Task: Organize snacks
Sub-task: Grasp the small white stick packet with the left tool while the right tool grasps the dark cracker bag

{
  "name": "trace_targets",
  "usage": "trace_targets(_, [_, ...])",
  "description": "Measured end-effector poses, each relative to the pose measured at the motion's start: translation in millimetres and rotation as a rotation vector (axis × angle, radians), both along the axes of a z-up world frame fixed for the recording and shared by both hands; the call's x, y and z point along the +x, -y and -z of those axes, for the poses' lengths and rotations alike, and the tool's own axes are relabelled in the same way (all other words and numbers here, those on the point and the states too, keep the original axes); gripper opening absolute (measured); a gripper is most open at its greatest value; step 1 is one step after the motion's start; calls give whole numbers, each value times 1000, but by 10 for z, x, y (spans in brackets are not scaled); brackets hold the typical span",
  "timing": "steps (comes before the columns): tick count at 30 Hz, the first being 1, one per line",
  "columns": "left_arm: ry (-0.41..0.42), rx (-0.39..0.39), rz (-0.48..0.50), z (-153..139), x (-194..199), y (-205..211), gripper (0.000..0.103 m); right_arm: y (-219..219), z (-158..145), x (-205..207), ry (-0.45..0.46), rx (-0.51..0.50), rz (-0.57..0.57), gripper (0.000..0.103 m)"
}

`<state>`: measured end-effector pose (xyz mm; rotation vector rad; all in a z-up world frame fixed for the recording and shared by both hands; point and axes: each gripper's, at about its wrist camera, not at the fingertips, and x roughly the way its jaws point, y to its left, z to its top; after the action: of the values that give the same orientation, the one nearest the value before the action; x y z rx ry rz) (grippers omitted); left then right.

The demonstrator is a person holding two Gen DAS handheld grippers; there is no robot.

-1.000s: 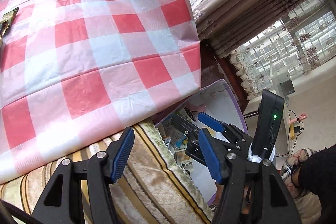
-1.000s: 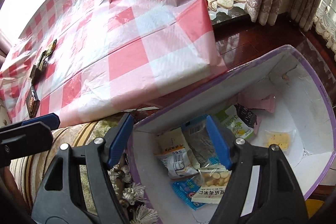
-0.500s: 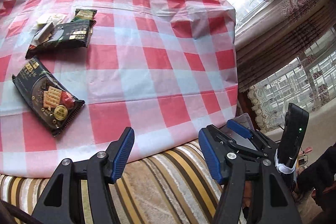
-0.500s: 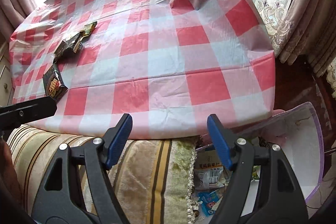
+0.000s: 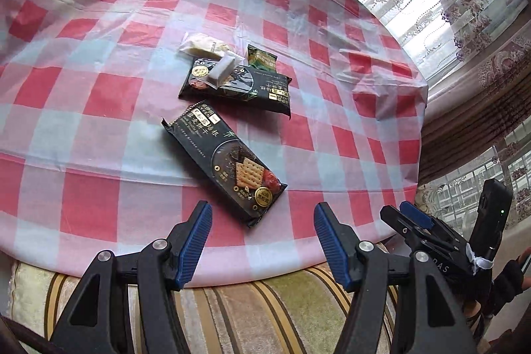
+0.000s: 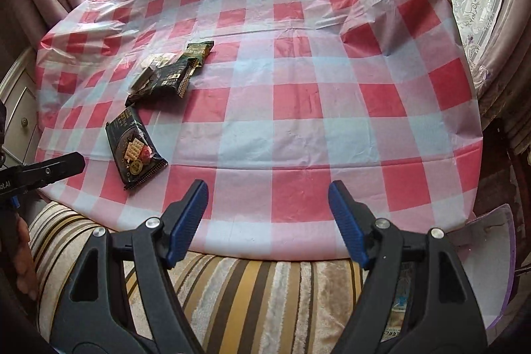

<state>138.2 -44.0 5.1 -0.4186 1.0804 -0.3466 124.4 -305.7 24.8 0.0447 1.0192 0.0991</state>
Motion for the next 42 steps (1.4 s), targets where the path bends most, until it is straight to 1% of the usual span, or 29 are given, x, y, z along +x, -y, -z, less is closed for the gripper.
trace_targets(5, [1,8,-36,33,67,-250,64,-176,-13,121,2,4,-7,77])
trace_targets(11, [-2,10,-63,64,199,-449,64,-418,17,297,-9,7,-35,77])
trace_targets(20, [-3,28,-67,75,419,-610,65,-719,24,521,-20,8,-65,77])
trace_targets(26, [6,61,-57,66,608,-661,65,-832,46,645,-22,12,-74,77])
trace_targets(29, [12,82,-44,66,704,-654,65,-815,104,727,-38,20,-57,78])
trace_targets(31, [12,89,-35,87,771,-643,67,-818,147,790,-49,27,-48,78])
trace_targets(34, [6,98,-12,139,887,-583,68,-865,190,901,-45,31,-53,78])
trace_targets(36, [10,121,28,162,973,-493,69,-888,213,980,-50,45,-53,78])
trace_targets(38, [24,140,84,174,1062,-389,69,-861,225,1058,-55,77,-17,78])
trace_targets(40, [26,131,87,188,1154,-361,69,-880,220,1135,-47,73,5,78])
trace_targets(42, [53,138,100,173,1235,-338,69,-975,202,1199,-25,61,-35,79])
